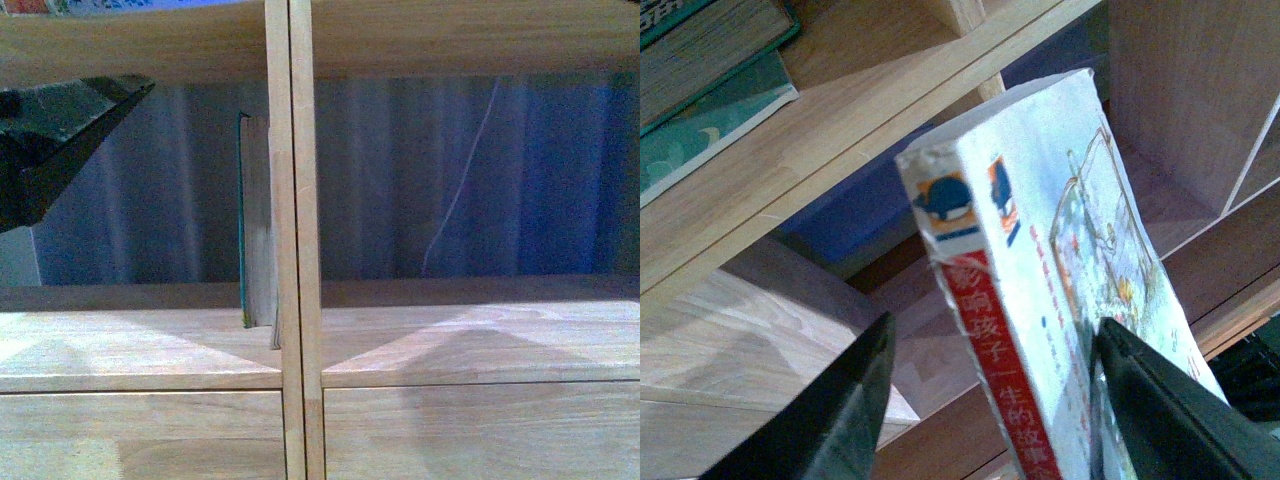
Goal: Organize books on shelf
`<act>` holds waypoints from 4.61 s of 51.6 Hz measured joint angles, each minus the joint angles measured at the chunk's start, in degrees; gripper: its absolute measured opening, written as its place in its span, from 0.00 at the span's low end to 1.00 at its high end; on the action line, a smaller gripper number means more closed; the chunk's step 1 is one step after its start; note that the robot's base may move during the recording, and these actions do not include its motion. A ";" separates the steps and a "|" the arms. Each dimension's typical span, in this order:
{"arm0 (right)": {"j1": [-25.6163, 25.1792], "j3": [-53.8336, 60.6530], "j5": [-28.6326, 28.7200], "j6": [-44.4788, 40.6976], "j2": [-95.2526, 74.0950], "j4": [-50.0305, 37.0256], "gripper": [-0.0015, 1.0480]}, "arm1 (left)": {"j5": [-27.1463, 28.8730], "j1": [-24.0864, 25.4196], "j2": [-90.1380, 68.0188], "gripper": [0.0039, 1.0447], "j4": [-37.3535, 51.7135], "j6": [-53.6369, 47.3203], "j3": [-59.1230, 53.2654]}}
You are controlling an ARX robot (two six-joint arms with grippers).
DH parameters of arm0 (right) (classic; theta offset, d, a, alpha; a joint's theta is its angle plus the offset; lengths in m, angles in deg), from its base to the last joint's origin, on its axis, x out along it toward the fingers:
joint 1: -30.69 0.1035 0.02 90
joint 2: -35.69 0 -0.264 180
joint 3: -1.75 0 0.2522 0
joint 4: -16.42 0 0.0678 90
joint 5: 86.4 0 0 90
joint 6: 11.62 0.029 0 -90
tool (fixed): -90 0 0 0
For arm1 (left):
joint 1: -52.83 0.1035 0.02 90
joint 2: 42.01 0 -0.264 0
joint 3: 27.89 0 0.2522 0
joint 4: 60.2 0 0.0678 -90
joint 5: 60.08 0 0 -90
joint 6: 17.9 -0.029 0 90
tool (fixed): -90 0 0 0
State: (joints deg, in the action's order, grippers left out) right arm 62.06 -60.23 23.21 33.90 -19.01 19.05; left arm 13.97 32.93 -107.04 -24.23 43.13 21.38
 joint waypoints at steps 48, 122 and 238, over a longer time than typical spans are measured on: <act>-7.72 0.96 -0.92 -1.99 -0.66 -2.97 0.51 | 1.20 3.58 4.04 0.06 -9.57 -3.19 2.84; -31.45 33.68 -19.43 -44.94 12.52 -15.89 0.03 | -4.37 23.37 -32.39 0.06 -4.07 -61.96 29.44; -31.45 47.45 -19.58 -45.29 54.36 11.06 0.37 | 16.72 13.62 5.33 0.93 -20.48 -62.79 5.42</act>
State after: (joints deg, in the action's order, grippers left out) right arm 30.61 -12.78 3.63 -11.39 35.35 30.11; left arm 30.69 46.55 -101.71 -44.71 -19.66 26.80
